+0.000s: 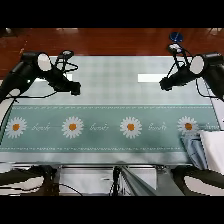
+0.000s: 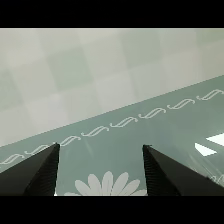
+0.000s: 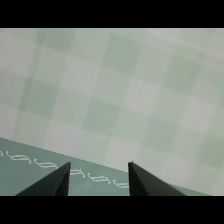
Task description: Fold the shirts.
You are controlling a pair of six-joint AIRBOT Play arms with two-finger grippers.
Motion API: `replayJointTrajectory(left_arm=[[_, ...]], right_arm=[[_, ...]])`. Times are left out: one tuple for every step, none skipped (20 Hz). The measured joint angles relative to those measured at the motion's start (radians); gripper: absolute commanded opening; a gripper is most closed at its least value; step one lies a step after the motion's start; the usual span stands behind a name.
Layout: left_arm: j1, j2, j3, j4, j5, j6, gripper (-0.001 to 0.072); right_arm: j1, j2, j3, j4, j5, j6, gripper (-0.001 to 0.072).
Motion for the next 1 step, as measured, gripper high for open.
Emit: replayJointTrajectory(left_arm=[[0.000,0.000,0.000,0.000,0.000,0.000,0.0618]], right_arm=[[0.000,0.000,0.000,0.000,0.000,0.000,0.0440]])
